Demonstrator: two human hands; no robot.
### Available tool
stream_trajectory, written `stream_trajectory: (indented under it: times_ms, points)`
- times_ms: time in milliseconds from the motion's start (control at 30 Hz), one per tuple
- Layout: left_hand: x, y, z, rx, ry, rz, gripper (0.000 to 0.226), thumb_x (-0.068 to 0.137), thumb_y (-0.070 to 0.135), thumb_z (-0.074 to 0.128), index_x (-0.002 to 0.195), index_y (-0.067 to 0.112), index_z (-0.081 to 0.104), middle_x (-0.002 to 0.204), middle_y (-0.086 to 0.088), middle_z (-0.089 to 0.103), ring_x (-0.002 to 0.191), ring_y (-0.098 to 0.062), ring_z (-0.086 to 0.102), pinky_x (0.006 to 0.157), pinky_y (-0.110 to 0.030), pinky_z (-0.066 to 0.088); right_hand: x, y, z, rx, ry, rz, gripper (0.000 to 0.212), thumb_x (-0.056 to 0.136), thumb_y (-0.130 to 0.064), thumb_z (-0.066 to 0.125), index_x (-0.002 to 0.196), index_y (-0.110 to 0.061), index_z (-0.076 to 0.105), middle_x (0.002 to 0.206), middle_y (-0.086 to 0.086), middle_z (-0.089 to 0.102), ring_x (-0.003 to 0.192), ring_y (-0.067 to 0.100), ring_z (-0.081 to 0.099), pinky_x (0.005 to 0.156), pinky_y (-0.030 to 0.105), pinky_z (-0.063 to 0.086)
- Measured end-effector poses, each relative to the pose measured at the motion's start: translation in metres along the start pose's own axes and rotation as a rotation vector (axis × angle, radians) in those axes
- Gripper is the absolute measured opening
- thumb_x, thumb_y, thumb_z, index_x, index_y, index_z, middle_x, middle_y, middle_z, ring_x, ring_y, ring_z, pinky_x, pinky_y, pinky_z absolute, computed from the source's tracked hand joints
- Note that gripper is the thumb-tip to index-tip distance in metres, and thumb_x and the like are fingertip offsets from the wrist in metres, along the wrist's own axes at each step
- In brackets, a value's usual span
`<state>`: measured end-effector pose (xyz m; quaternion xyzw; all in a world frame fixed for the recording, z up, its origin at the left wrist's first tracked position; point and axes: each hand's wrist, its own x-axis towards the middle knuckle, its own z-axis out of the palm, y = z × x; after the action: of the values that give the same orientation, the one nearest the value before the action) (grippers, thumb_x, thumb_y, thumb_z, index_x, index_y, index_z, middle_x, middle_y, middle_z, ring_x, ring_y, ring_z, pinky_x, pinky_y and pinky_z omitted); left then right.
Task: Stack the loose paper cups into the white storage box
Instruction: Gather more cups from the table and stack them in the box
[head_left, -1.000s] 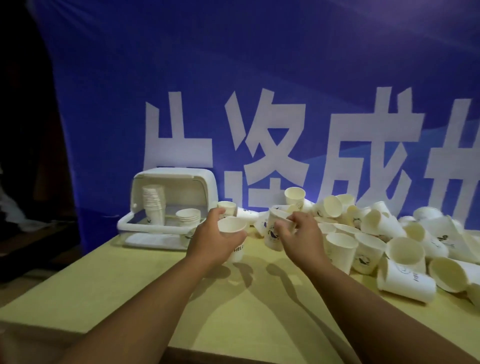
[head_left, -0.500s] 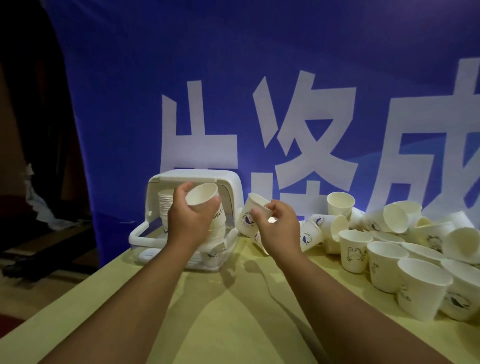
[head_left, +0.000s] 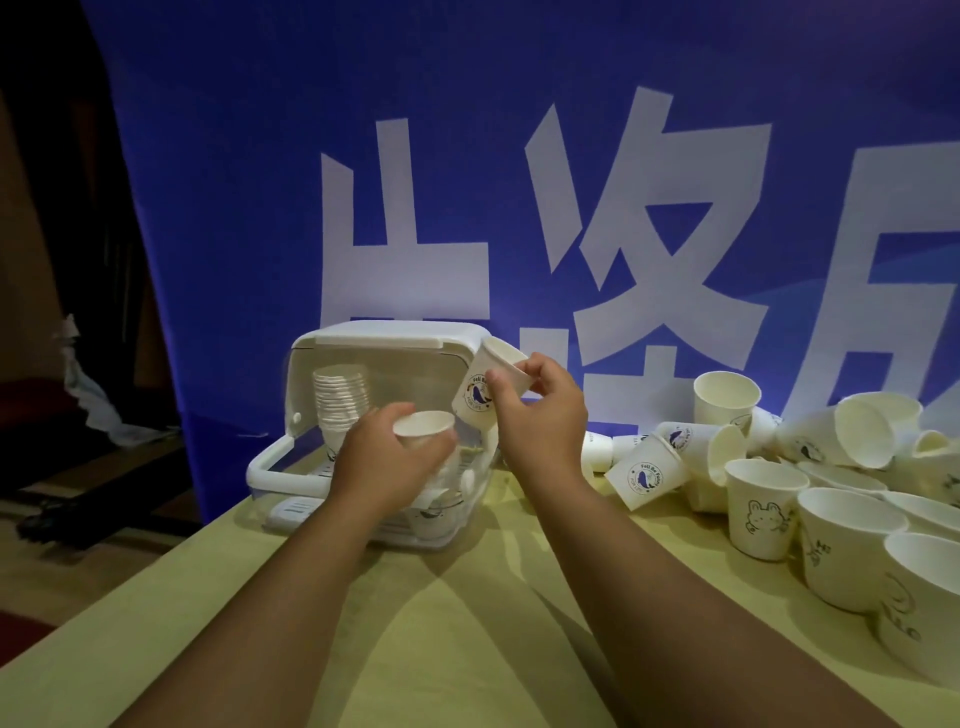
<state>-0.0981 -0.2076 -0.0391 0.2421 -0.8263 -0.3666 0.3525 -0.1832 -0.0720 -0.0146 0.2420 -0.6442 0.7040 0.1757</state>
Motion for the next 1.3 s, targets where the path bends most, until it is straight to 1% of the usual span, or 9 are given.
stream_trajectory:
  times_ms: [167, 267, 400, 533, 700, 833, 1067, 1167, 1300]
  points:
    - [-0.010, -0.003, -0.007, 0.208, -0.155, 0.008, 0.105, 0.053, 0.088, 0.063, 0.144, 0.039, 0.050, 0.138, 0.010, 0.060, 0.124, -0.021, 0.057, 0.103, -0.053, 0.051, -0.006, 0.000, 0.004, -0.054, -0.050, -0.044, 0.016, 0.089, -0.032, 0.074, 0.085, -0.032, 0.059, 0.132, -0.014, 0.057, 0.120, 0.015, 0.058, 0.092, 0.036, 0.058]
    - [-0.014, -0.002, -0.011, 0.170, -0.217, 0.022, 0.100, 0.052, 0.085, 0.067, 0.141, 0.044, 0.047, 0.128, 0.017, 0.062, 0.121, -0.017, 0.061, 0.101, -0.052, 0.053, -0.010, -0.003, 0.008, -0.127, -0.177, -0.048, 0.015, 0.090, -0.031, 0.074, 0.097, -0.022, 0.065, 0.143, -0.008, 0.054, 0.122, 0.010, 0.054, 0.094, 0.024, 0.052]
    - [-0.015, -0.005, -0.016, 0.041, -0.191, 0.018, 0.113, 0.062, 0.067, 0.083, 0.155, 0.043, 0.023, 0.139, 0.016, 0.058, 0.124, -0.017, 0.059, 0.102, -0.051, 0.053, -0.014, -0.002, 0.009, -0.187, -0.314, -0.068, 0.024, 0.089, -0.028, 0.075, 0.110, -0.020, 0.068, 0.136, -0.009, 0.058, 0.101, 0.001, 0.049, 0.072, 0.003, 0.036]
    - [-0.011, -0.008, -0.023, -0.115, -0.105, 0.073, 0.082, 0.086, 0.037, 0.072, 0.155, 0.038, 0.028, 0.126, 0.011, 0.061, 0.104, -0.010, 0.063, 0.089, -0.045, 0.055, -0.013, 0.006, 0.005, -0.136, -0.351, -0.051, 0.035, 0.094, -0.032, 0.069, 0.128, -0.025, 0.064, 0.134, -0.008, 0.061, 0.108, 0.003, 0.058, 0.082, 0.012, 0.048]
    - [-0.009, -0.008, -0.024, -0.075, 0.028, 0.114, 0.030, 0.103, 0.041, 0.052, 0.130, 0.032, 0.060, 0.107, 0.012, 0.066, 0.098, -0.010, 0.063, 0.074, -0.032, 0.047, -0.016, 0.022, 0.008, -0.258, -0.386, 0.010, 0.034, 0.099, -0.034, 0.062, 0.131, -0.026, 0.063, 0.126, -0.009, 0.066, 0.103, 0.005, 0.060, 0.088, 0.023, 0.050]
    - [-0.011, -0.011, -0.020, -0.015, 0.037, 0.108, 0.012, 0.099, 0.037, 0.062, 0.101, 0.032, 0.073, 0.089, 0.010, 0.073, 0.083, -0.011, 0.067, 0.064, -0.027, 0.048, -0.022, 0.033, 0.012, -0.318, -0.408, 0.011, 0.026, 0.098, -0.036, 0.063, 0.122, -0.028, 0.070, 0.116, -0.011, 0.071, 0.096, 0.006, 0.064, 0.076, 0.017, 0.050]
    - [-0.015, -0.006, -0.013, 0.143, 0.167, 0.168, 0.014, 0.096, 0.037, 0.064, 0.091, 0.026, 0.071, 0.097, 0.005, 0.067, 0.086, -0.016, 0.062, 0.071, -0.036, 0.056, -0.031, 0.028, 0.002, -0.327, -0.374, 0.034, 0.026, 0.096, -0.036, 0.066, 0.120, -0.028, 0.068, 0.106, -0.014, 0.070, 0.091, 0.004, 0.064, 0.079, 0.020, 0.051]
    - [-0.025, 0.007, -0.010, 0.247, 0.265, 0.319, 0.026, 0.098, 0.035, 0.055, 0.077, 0.021, 0.062, 0.084, 0.003, 0.058, 0.076, -0.018, 0.054, 0.059, -0.027, 0.039, -0.036, 0.015, -0.017, -0.356, -0.311, 0.019, 0.018, 0.096, -0.030, 0.065, 0.114, -0.027, 0.067, 0.095, -0.016, 0.065, 0.084, 0.002, 0.062, 0.077, 0.019, 0.050]
    - [-0.049, 0.034, -0.008, 0.288, 0.131, 0.307, 0.033, 0.099, 0.030, 0.051, 0.067, 0.019, 0.054, 0.069, 0.000, 0.057, 0.066, -0.022, 0.055, 0.057, -0.033, 0.046, -0.042, -0.003, -0.058, -0.430, -0.301, 0.016, 0.008, 0.097, -0.026, 0.064, 0.103, -0.024, 0.067, 0.089, -0.011, 0.068, 0.079, 0.004, 0.062, 0.074, 0.021, 0.052]
